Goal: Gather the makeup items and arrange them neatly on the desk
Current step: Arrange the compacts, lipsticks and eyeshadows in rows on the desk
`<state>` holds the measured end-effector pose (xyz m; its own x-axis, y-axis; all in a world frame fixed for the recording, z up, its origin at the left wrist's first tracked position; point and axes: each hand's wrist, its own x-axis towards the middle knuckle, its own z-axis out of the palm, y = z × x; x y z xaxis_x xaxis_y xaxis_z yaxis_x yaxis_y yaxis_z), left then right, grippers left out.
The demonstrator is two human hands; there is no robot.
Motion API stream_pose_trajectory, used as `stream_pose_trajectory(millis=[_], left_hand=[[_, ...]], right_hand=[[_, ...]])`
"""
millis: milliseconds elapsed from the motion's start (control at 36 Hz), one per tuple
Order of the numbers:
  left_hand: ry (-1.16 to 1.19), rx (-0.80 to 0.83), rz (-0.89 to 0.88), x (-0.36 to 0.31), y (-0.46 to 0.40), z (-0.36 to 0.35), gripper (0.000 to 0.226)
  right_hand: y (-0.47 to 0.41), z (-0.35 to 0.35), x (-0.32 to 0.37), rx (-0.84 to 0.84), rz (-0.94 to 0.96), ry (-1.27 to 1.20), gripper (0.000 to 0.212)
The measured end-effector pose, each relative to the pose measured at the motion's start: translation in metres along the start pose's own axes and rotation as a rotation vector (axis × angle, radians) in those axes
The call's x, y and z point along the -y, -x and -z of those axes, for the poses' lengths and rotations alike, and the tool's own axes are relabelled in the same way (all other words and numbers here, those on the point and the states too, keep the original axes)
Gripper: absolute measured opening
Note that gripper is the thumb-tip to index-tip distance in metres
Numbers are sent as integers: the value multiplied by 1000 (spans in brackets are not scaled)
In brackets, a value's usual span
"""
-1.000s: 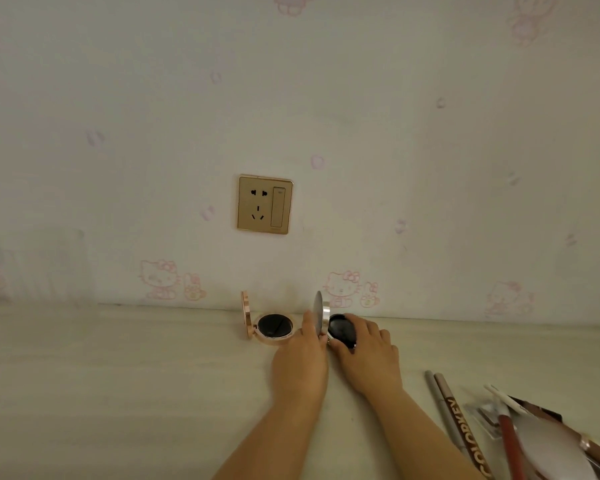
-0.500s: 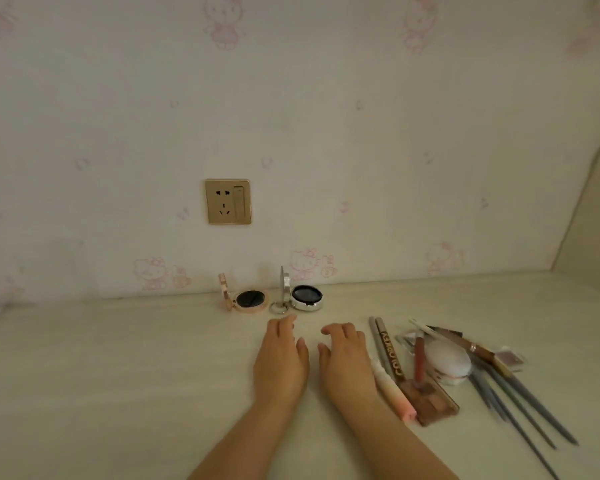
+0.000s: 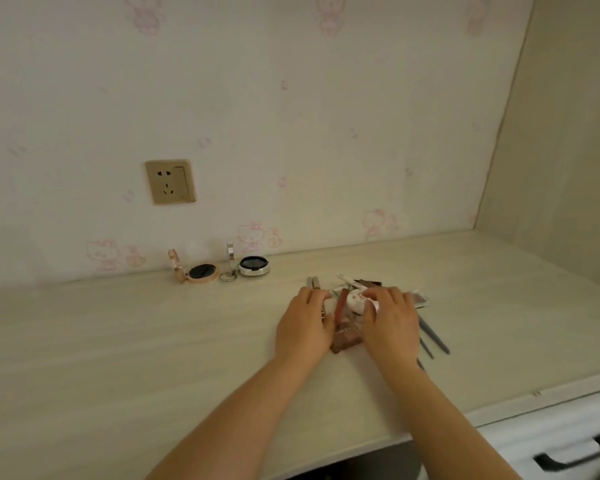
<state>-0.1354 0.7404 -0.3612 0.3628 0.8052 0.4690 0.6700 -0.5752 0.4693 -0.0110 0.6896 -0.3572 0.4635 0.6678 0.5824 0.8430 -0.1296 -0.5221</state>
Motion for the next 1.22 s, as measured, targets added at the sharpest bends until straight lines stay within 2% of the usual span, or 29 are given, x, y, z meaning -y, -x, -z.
stream_pose_trajectory(millis=[167, 389, 556, 694, 833, 889, 972, 1083, 1222], left_hand=[[-90, 58, -13, -23, -20, -22, 36], [-238, 195, -100, -30, -43, -45, 68], [-347, 263, -82, -39, -53, -55, 61], [-224, 268, -41, -44, -58, -54, 66], [-15, 130, -74, -45, -56, -41, 67], [55, 94, -63, -42, -54, -28, 67], [127, 72, -35, -31, -48, -7, 64], [179, 16, 34, -6, -34, 24, 62], [194, -71, 164, 37, -3, 60, 57]], right_hand=[[-9, 5, -40, 165, -152, 164, 28], [-10, 0, -53, 213, -194, 178, 30], [-9, -3, -55, 241, -190, 176, 30], [-8, -1, -53, 213, -179, 152, 30], [-5, 4, -34, 31, -124, -42, 26], [-6, 6, -23, 14, -116, -143, 26], [-4, 5, -2, 57, -132, -314, 27], [0, -3, 34, 121, -278, -692, 22], [8, -29, 83, 350, -442, -996, 20]])
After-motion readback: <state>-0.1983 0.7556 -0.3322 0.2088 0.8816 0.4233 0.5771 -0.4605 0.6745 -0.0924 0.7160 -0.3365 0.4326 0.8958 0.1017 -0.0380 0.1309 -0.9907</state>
